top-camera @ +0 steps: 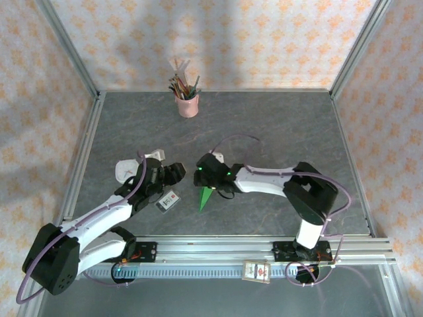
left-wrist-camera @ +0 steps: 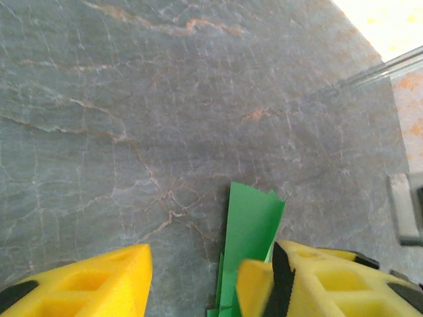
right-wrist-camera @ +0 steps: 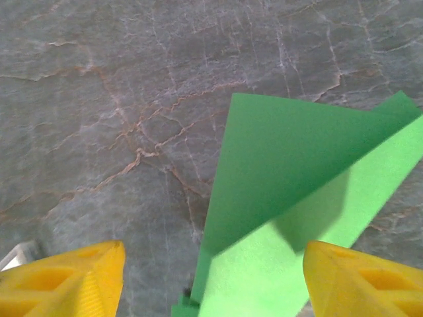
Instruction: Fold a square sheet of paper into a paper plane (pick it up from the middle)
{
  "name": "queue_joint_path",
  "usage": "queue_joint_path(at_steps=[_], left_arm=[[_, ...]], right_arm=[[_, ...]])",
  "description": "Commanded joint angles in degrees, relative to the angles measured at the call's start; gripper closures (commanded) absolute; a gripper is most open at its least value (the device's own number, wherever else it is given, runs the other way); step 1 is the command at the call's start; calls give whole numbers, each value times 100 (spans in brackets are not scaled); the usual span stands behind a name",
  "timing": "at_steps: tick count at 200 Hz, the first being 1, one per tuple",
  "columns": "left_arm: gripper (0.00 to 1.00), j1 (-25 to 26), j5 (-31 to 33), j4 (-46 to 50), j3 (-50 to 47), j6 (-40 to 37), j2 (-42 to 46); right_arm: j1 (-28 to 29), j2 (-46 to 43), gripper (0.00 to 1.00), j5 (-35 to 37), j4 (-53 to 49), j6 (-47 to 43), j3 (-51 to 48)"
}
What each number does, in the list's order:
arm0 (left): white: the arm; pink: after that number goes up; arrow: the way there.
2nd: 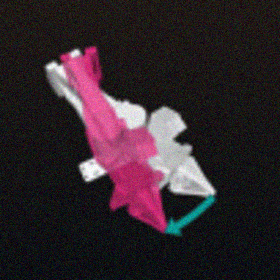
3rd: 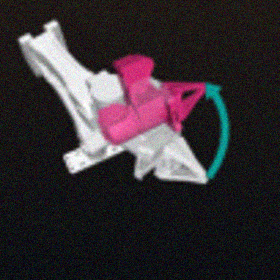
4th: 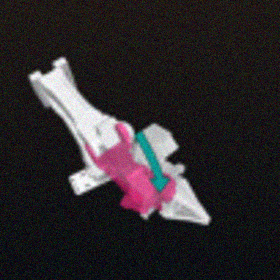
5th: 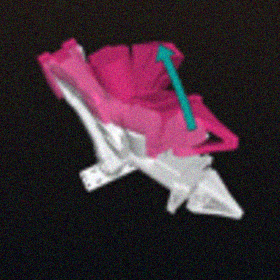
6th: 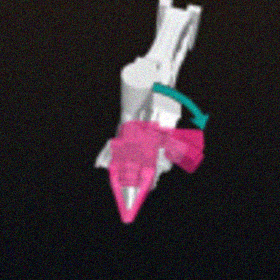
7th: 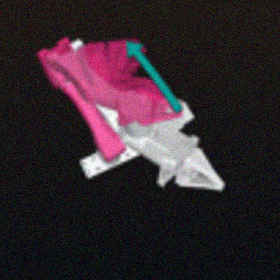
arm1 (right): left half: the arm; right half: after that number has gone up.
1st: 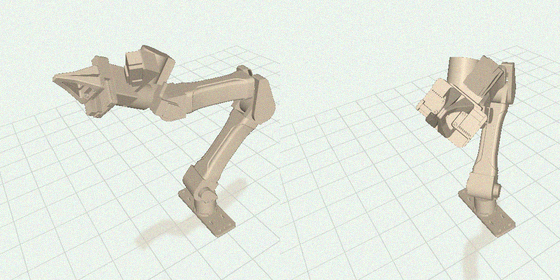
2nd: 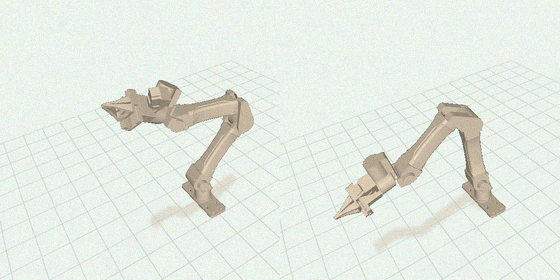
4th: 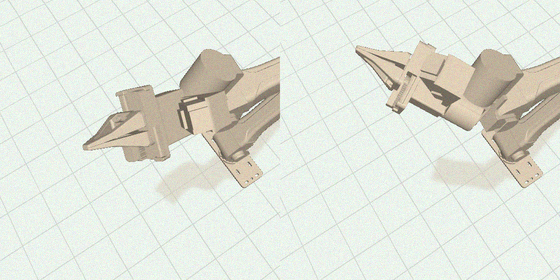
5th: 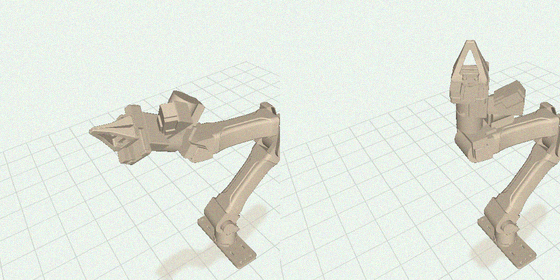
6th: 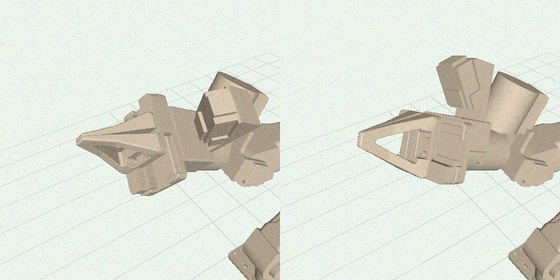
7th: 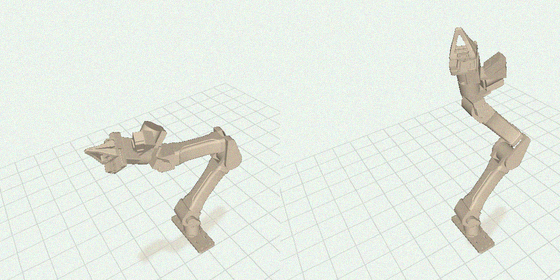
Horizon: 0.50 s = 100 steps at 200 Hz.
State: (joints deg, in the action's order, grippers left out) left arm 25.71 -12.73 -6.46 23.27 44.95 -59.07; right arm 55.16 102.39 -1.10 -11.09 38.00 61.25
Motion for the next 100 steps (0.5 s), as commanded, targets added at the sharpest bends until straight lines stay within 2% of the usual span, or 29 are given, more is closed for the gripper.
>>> queue_joint_path(at_steps=[1,23,63,100], left_arm=[[47,-42,-235,-50,-136,-93,12],[47,-49,-366,-151,-208,-83,-25],[47,-51,-416,-207,-200,-109,-87],[46,-49,-467,-249,-200,-110,-149]], right_arm=[[108,283,29,1087,-847,332,364],[144,386,30,1376,-1093,366,436],[146,420,34,1433,-1239,415,432],[151,217,46,1480,-1296,453,280]])
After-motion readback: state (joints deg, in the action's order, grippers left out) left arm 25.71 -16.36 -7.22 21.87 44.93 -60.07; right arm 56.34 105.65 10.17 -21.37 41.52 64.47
